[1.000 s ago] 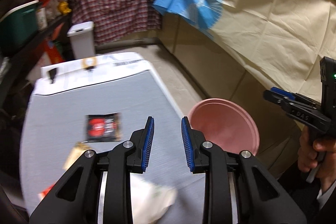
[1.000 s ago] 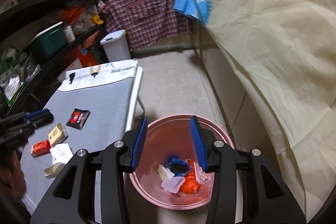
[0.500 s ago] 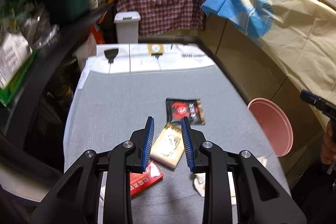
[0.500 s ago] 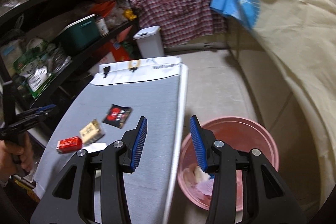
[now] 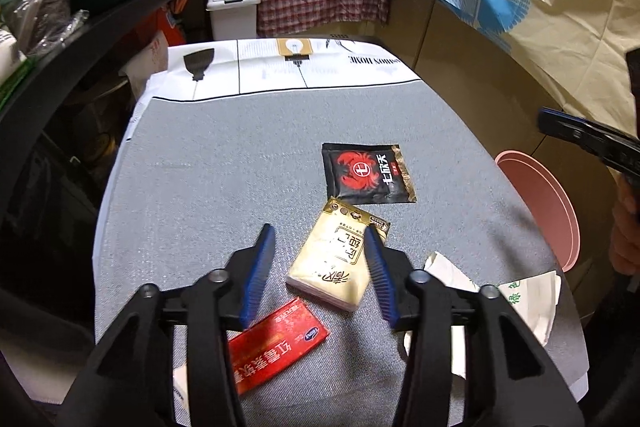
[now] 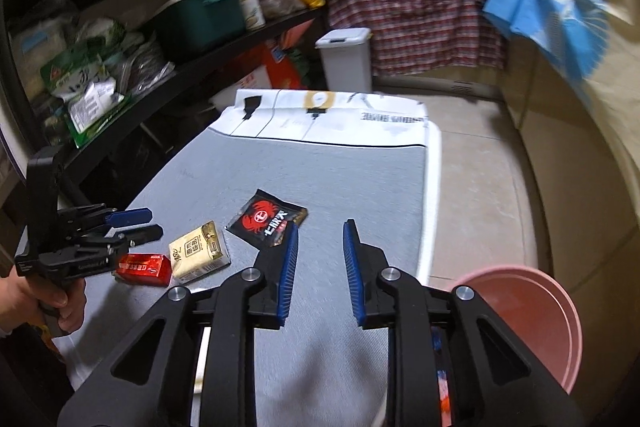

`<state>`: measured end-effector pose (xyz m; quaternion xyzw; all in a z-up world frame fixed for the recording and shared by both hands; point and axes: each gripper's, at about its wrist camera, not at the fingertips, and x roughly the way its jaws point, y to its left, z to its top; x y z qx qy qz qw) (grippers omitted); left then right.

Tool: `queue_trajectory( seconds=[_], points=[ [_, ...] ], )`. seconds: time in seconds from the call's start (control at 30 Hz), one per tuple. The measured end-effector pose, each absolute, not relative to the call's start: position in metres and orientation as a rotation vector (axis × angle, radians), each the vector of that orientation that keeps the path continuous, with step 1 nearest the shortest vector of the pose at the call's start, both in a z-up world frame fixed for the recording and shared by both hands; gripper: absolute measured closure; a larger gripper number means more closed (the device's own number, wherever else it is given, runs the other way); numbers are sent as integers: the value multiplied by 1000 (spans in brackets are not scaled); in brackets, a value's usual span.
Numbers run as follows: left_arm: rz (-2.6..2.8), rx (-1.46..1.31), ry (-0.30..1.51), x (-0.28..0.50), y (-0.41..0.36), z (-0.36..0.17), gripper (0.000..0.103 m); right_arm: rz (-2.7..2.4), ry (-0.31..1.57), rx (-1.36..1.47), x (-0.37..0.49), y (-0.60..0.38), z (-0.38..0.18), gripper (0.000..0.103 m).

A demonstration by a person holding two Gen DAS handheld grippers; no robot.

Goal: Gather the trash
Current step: 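Move both open tools back toward the black and cream packets on the table, then grasp the cream tissue packet with the left tool while the right tool grasps the black snack packet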

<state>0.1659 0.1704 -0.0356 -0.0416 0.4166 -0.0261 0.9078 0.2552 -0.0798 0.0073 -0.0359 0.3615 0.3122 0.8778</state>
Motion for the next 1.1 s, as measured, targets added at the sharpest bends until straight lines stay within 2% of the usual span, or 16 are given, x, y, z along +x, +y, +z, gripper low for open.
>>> queue_trajectory(
  seconds=[0.13, 0.47, 0.77, 0.83, 0.9, 1.1],
  points=[
    [-59, -90, 879, 172, 170, -42, 46, 673, 777, -87, 272, -64, -5, 80],
    [-97, -93, 957, 194, 162, -65, 37, 720, 837, -132, 304, -29, -35, 78],
    [-116, -34, 1006, 199, 153, -79, 37, 741, 885, -152, 334, 0, -59, 77],
    [-120, -53, 1017, 200, 158, -81, 44, 744, 896, -157, 340, 6, -65, 77],
    [-103, -49, 1018, 200, 162, -79, 47, 750, 917, -164, 348, 13, -72, 77],
    [-80, -89, 1028, 201, 175, -80, 48, 806, 966, -214, 351, 29, -88, 77]
  ],
)
